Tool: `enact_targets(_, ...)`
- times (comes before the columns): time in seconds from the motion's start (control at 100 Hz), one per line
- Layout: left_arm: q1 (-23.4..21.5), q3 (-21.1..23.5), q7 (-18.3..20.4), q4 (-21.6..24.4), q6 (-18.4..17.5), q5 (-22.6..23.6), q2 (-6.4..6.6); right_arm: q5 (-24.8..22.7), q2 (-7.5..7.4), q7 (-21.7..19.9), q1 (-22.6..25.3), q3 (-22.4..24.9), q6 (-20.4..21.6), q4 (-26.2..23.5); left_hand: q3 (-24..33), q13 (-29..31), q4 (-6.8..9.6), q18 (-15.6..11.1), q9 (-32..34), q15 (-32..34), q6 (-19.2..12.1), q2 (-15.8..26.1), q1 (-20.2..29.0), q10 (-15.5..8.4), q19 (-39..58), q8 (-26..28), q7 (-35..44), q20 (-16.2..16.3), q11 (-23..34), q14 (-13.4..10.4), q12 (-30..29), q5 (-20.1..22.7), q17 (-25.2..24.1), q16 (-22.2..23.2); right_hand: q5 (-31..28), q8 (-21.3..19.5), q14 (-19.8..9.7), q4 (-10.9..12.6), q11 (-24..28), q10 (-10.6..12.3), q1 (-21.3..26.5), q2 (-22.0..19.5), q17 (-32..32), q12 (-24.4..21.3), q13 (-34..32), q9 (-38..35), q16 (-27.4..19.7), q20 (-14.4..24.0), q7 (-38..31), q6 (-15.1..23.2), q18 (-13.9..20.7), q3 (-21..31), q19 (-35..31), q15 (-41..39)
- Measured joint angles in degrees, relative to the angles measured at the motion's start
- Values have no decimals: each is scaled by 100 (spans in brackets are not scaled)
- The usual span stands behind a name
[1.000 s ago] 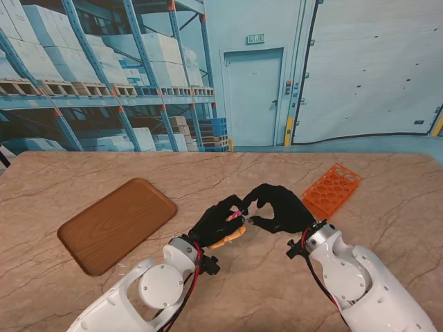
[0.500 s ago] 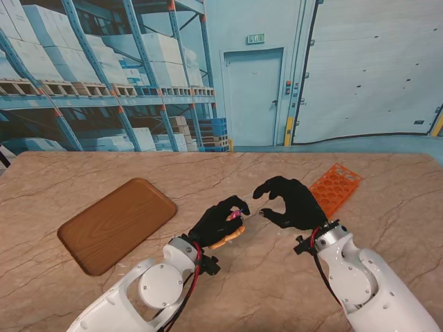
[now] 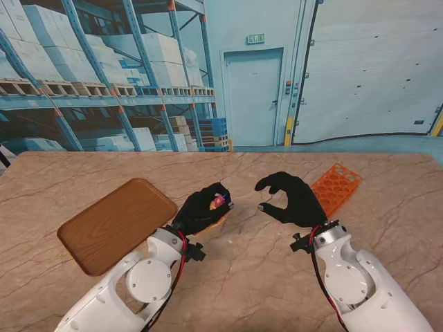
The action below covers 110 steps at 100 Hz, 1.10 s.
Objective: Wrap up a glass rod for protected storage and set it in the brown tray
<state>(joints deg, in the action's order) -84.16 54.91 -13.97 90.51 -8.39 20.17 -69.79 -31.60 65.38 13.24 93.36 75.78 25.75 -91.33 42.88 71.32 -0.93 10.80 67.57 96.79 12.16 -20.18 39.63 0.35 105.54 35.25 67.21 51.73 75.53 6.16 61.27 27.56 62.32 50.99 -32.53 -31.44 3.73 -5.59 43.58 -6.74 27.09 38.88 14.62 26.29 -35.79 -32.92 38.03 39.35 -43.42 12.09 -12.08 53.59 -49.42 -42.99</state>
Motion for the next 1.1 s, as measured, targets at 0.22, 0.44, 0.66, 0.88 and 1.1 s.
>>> enact_targets(0.22,-31,538,154,122,-113,335,135,848,-75,-950,76,-47,-122,-212,252,0,0,-11,44,0,-9,-8,-58,-55,0,73,1,23,0,-6,22,84,0,5,578,-87,34,73,-556,-62,-70,-166,-65,-103,99,79,-351,0,430,-293,-20,-782,586,903)
enact_targets(0.44,102,946,162,-115,-114,866,233,1225,-129,-1203,139,-101,-190,-332,658,0,0,-36,94,0,-146,-118,-121,-88,0,81,1,29,0,-29,29,94,1,5,649,-88,88,74,-642,-115,-70,-172,-65,-165,99,85,-427,0,541,-353,-34,-1037,868,1205)
enact_targets(0.66,510,985,-133,-901,352,1244,255,1096,-128,-1143,163,-121,-216,-368,865,0,0,-62,96,0,-210,-210,-253,-139,0,82,1,29,0,-51,84,153,3,5,649,-147,89,74,-643,-116,-70,-172,-63,-197,99,85,-427,57,542,-353,-83,-1089,885,1205)
enact_targets(0.88,832,959,-291,-1585,746,1954,317,1043,-121,-1083,187,-129,-292,-411,867,0,-1,-63,95,1,-289,-210,-253,-139,0,82,1,14,0,-51,91,153,3,6,649,-156,90,124,-643,-116,-70,-172,-63,-198,99,85,-368,141,543,-353,-84,-1091,885,1140)
enact_targets(1.1,983,963,-576,-2146,1033,1918,324,1011,-120,-1067,199,-129,-308,-424,869,0,-1,-64,94,1,-291,-210,-253,-139,0,82,1,7,-42,-51,97,153,3,5,639,-166,90,124,-643,-116,-70,-172,-63,-198,99,85,-362,153,543,-353,-84,-1091,885,1137)
